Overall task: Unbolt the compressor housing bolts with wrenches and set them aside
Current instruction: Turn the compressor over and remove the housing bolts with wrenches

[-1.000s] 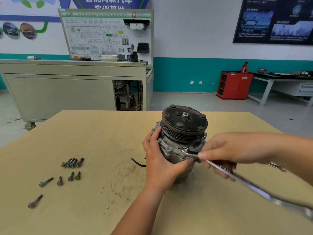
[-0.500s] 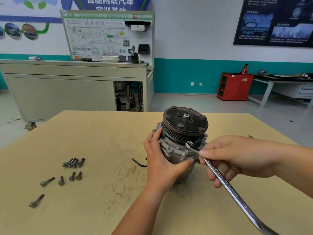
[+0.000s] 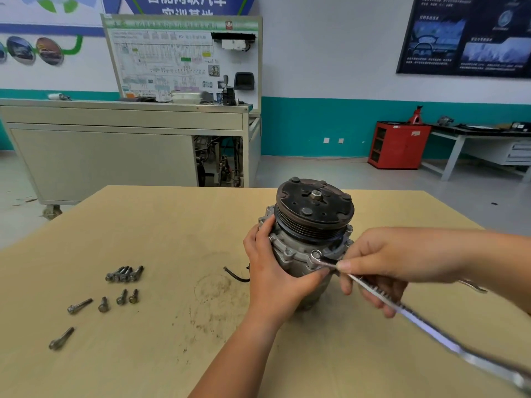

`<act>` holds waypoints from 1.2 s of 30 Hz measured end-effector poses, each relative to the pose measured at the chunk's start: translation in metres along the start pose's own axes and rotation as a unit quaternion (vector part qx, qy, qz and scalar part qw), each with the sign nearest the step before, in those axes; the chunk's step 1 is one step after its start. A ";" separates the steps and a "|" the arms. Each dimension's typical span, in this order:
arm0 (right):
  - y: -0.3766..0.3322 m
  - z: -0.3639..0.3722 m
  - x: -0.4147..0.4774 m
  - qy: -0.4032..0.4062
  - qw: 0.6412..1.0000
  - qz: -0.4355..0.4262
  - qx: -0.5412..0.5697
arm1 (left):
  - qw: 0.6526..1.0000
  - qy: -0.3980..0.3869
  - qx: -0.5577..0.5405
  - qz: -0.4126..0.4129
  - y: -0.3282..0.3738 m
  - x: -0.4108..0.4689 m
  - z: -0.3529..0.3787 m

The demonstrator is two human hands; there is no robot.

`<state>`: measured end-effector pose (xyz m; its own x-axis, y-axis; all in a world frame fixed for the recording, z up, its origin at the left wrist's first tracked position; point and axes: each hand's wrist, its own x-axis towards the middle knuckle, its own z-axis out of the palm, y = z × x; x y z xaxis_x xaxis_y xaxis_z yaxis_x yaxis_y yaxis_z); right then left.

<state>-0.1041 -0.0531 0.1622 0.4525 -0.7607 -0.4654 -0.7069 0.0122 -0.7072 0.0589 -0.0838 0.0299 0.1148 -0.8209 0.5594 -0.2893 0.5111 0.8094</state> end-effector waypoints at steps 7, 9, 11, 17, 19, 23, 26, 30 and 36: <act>0.004 -0.024 0.005 0.156 0.941 -0.091 -0.286 | 1.000 -0.006 -0.011 -0.002 0.002 0.001 -0.001; 0.011 -0.023 -0.003 0.097 0.983 -0.066 -0.143 | 1.000 -0.006 -0.012 -0.001 0.002 0.001 -0.001; 0.012 -0.017 -0.009 0.055 0.997 -0.052 -0.002 | 1.000 -0.005 -0.011 -0.003 0.002 0.000 -0.002; 0.007 0.014 0.003 0.030 0.991 -0.047 0.122 | 1.000 -0.007 -0.001 -0.005 0.004 0.000 -0.001; 0.004 0.017 0.005 0.022 0.987 -0.042 0.156 | 1.000 -0.006 -0.004 -0.007 0.005 0.000 -0.001; 0.003 0.020 0.004 0.013 0.986 -0.029 0.161 | 1.000 -0.004 -0.001 -0.006 0.004 0.000 -0.001; 0.001 0.010 0.003 0.018 0.997 -0.008 0.075 | 1.000 -0.003 0.006 -0.002 0.003 0.000 -0.001; 0.001 -0.014 0.004 0.146 0.965 -0.029 -0.216 | 1.000 -0.008 0.003 -0.005 0.003 0.000 -0.002; 0.014 -0.018 -0.008 0.112 0.991 -0.048 -0.056 | 1.000 -0.009 0.003 -0.006 0.002 0.001 -0.001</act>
<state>-0.1272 -0.0590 0.1656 0.3976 -0.8800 -0.2598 -0.7276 -0.1299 -0.6736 0.0594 -0.0829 0.0324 0.1010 -0.8312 0.5467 -0.2929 0.5003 0.8148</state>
